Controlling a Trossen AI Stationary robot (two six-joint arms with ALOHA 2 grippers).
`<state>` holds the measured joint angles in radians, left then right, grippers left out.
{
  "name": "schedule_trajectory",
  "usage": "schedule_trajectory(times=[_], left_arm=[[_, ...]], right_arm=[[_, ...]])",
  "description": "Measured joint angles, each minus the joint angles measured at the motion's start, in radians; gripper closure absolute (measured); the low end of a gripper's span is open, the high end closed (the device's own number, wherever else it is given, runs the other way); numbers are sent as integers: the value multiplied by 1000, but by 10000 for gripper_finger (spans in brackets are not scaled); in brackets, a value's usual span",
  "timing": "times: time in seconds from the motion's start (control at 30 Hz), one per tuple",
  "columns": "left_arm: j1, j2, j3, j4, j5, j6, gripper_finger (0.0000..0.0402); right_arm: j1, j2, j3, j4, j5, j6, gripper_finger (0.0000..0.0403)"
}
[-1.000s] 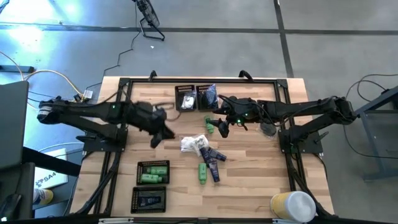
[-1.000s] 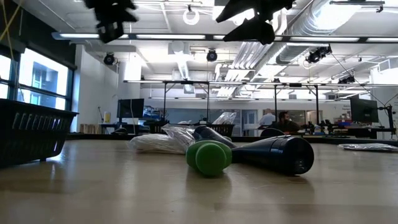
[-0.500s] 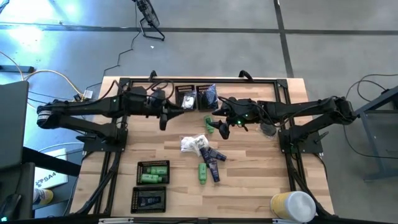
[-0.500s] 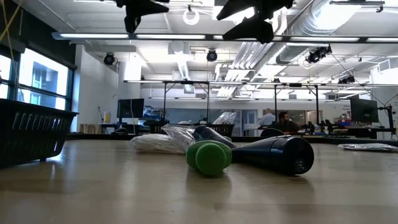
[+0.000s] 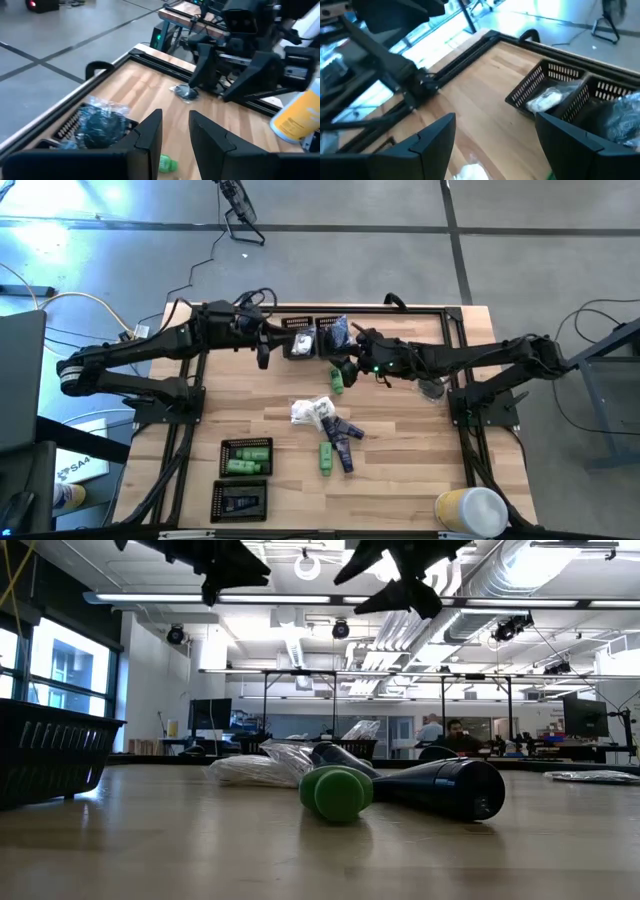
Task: Pick & Place Travel size toiletries
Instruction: Put the green shampoo into the middle left basket
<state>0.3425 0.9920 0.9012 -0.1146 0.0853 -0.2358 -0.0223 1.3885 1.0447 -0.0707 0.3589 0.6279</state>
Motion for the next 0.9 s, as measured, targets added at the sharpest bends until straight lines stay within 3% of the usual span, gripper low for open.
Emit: schedule_trajectory(times=[0.5, 0.9], left_arm=[[57, 6, 0, -54, 36, 7, 309], [57, 7, 0, -75, 35, 4, 309]], right_arm=[[-11, 239, 2, -109, 30, 311, 137], [3, 373, 2, -135, 20, 390, 137]])
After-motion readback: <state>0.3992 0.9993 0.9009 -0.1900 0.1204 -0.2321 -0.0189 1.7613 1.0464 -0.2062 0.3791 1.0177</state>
